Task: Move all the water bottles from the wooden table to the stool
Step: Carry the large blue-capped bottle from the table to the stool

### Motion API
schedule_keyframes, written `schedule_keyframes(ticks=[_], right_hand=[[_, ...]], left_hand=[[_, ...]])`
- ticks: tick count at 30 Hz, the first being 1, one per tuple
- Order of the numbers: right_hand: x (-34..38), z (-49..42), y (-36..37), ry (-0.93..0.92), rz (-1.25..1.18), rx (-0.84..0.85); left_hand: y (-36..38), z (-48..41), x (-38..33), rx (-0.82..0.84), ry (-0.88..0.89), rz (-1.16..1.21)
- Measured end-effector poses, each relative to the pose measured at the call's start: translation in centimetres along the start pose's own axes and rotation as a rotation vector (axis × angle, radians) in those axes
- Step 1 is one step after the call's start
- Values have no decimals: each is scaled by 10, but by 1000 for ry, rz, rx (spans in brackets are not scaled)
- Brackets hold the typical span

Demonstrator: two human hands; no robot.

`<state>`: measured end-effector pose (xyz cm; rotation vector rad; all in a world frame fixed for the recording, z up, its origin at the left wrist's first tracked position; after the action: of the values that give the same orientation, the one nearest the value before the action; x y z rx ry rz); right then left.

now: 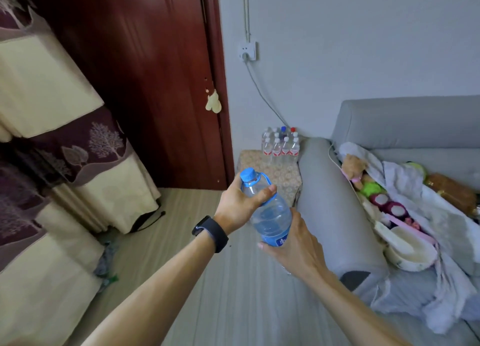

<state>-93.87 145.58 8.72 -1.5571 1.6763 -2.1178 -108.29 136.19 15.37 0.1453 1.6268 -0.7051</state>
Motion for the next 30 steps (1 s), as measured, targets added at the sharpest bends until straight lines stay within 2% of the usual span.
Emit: schedule_keyframes(ticks=[10,18,30], right_hand=[[26,-201,87,-10,-65,67],[48,-358,132,3,-56,103],[-9,-578,178,29,-160,206]], left_hand=[[-9,-218,34,28,-23,-163],[-10,-384,36,54,-15,-173],[82,-587,64,56,-70,-251]])
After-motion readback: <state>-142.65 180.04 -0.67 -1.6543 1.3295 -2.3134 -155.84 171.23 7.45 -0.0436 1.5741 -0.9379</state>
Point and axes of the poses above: each hand's wrist, its own z-axis away from the middle knuckle, its own y-axis out of the palm, x = y × z, the point moved 5 cm from there along -z, towards the middle knuckle, and after that the axes turned 9 degrees about -x, right-handed, at the moved point
